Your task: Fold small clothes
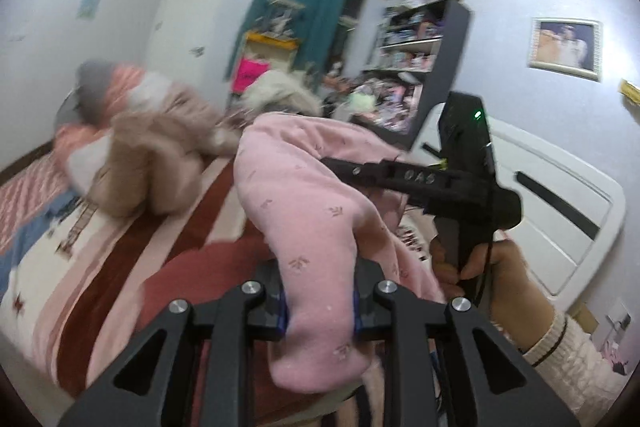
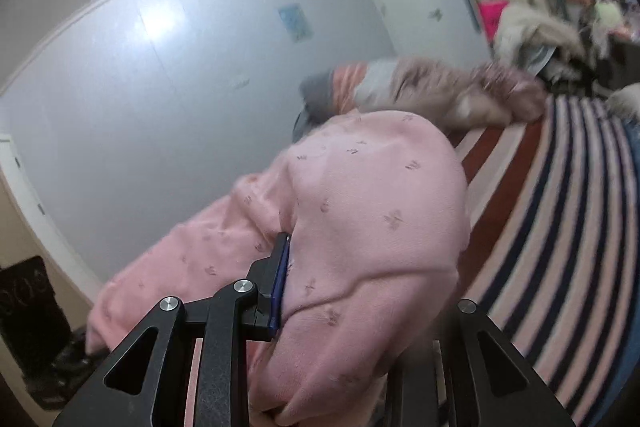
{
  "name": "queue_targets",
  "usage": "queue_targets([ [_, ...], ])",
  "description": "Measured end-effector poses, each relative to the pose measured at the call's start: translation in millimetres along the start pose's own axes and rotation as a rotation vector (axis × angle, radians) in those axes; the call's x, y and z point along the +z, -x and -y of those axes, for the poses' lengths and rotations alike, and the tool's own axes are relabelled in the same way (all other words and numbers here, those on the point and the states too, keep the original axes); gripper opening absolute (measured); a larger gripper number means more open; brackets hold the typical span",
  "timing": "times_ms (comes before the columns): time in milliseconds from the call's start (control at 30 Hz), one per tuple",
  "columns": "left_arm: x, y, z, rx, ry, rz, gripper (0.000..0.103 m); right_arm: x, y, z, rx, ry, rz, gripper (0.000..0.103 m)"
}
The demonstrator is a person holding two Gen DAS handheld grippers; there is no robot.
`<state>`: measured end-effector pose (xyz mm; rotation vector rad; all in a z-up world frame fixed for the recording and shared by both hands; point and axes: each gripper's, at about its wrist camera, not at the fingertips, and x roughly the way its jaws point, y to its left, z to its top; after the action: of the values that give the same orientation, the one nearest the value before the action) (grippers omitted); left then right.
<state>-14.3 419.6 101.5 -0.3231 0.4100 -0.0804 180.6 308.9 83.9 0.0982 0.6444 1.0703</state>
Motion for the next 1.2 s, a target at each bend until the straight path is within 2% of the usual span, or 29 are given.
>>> queue_targets([
  [100, -20.2, 1.1, -41.3, -0.004, 0.073, -0.023, 0.022, -12.5, -44.2, -7.8, 0.013, 0.004, -0.081, 0.025],
  [167, -34.3, 0.5, -56.6, 0.008, 0.088, -0.034, 0.026, -19.2, -63.1, -5.9, 0.020, -0.002, -0.112, 0.027],
  [300, -51.9, -2.8, -80.0, -0.002, 0.126, -0.042, 0.030, -36.7, -82.5, 3.9, 0.054, 0.011, -0.193, 0.057],
  [400, -51.6, -5.2, -84.6, -0.012, 0.129, -0.031, 0.034, -42.6, -83.5, 1.1, 0.020, 0.079, -0.198, 0.063],
  [433, -50.8, -5.4, -83.5, -0.017, 0.127, -0.028, 0.036, -42.9, -81.5, 1.8, 0.014, 0.089, -0.196, 0.067],
  [500, -47.8, -6.4, -79.9, -0.013, 0.111, -0.018, 0.053, -43.4, -72.7, 1.0, 0.002, 0.102, -0.186, 0.070],
  [600, -45.8, -3.5, -74.1, -0.002, 0.086, -0.005, 0.062, -42.6, -63.5, 0.1, -0.008, 0.107, -0.173, 0.074],
  [733, -42.0, 1.2, -67.7, 0.017, 0.077, 0.012, 0.072, -39.4, -56.8, 0.1, -0.019, 0.114, -0.160, 0.075],
  [767, -42.4, 2.5, -63.9, 0.021, 0.068, 0.012, 0.078, -38.1, -55.2, 0.6, -0.022, 0.117, -0.156, 0.075],
  [833, -42.5, 3.0, -51.4, 0.046, 0.027, -0.003, 0.079, -37.2, -51.0, -0.2, -0.030, 0.124, -0.153, 0.075],
  [867, -42.0, 4.1, -44.7, 0.082, 0.002, -0.004, 0.079, -37.1, -48.3, -0.6, -0.032, 0.128, -0.149, 0.075],
  [1000, -38.4, 17.8, -27.0, 0.167, -0.051, 0.037, 0.079, -37.8, -30.0, -2.2, -0.037, 0.134, -0.123, 0.075],
  [1167, -50.2, 33.6, 23.1, 0.304, -0.166, 0.085, 0.079, -55.5, 14.8, 1.3, -0.066, 0.187, -0.083, 0.077],
  [1200, -53.4, 33.8, 30.0, 0.313, -0.174, 0.093, 0.080, -63.7, 26.9, 5.4, -0.073, 0.187, -0.070, 0.079],
])
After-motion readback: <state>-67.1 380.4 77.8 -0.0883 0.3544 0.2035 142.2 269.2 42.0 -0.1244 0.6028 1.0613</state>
